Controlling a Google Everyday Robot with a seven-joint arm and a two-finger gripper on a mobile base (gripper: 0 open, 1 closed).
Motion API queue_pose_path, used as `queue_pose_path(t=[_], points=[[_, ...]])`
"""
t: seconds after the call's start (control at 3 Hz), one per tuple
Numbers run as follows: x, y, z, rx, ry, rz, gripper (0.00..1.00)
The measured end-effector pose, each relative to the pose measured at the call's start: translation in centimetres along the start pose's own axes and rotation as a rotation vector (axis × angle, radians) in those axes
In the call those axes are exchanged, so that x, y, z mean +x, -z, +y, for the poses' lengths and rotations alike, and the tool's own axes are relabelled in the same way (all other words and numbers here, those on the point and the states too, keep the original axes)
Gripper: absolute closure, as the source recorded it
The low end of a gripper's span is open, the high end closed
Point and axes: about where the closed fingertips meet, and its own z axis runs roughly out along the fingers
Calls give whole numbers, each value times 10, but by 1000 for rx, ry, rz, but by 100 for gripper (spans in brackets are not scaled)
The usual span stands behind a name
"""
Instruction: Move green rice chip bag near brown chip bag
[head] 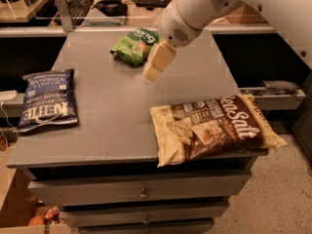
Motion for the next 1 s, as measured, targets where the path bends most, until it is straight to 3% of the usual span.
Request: queue_pose_path(t=[1.0], points=[[-7,-95,-100,127,-62,-122,0]])
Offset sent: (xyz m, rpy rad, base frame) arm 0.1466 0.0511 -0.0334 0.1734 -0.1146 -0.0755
